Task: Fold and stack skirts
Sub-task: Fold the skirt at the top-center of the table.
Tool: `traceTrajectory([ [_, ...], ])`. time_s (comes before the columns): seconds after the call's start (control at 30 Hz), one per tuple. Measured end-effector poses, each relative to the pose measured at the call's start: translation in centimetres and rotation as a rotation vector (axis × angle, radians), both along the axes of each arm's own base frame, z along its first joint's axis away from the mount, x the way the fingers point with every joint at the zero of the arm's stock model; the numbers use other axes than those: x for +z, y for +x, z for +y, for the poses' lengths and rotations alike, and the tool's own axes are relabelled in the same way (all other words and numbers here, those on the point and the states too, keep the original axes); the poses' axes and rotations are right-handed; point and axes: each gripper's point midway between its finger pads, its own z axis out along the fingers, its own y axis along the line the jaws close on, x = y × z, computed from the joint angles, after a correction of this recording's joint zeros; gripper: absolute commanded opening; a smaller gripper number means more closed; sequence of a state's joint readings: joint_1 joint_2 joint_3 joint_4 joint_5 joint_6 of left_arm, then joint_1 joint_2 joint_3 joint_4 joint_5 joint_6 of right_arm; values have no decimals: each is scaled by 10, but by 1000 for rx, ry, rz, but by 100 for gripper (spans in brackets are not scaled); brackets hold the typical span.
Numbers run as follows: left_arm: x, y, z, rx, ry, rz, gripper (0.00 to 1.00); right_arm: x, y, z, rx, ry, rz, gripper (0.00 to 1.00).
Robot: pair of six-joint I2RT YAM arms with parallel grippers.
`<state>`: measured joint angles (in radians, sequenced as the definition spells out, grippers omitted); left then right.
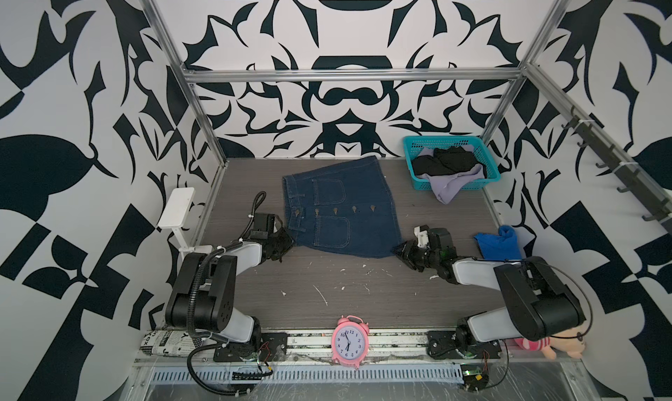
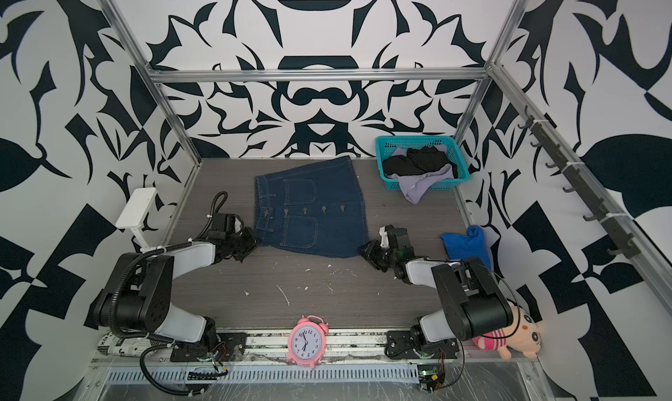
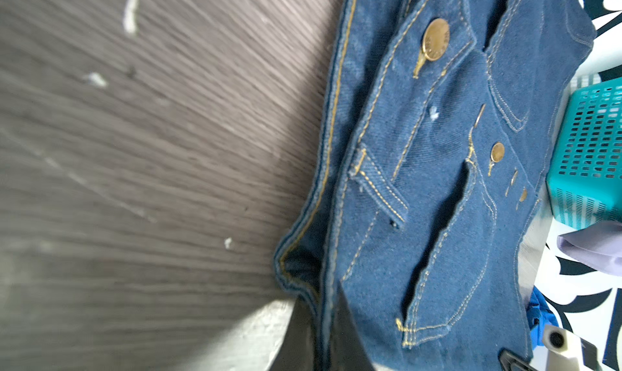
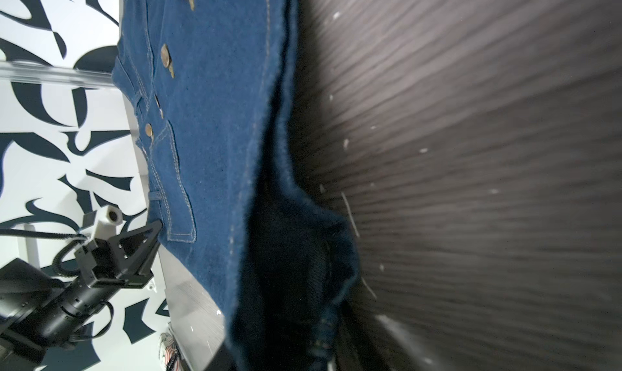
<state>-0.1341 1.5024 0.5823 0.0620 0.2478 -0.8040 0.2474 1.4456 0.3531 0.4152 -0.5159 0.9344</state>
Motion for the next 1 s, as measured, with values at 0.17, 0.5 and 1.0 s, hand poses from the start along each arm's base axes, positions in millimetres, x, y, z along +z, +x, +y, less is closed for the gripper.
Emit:
traceTrajectory([
  [0.17, 5, -2, 0, 0, 0, -2, 0, 3, -3, -4, -21, -5, 2, 9],
  [0.5, 13, -21, -2, 9, -35, 14, 0, 32, -20, -12, -12, -44, -51, 0],
  [1.0, 54, -102, -14, -6, -140, 69, 0, 103, -95, -34, 16, -88, -131, 0],
])
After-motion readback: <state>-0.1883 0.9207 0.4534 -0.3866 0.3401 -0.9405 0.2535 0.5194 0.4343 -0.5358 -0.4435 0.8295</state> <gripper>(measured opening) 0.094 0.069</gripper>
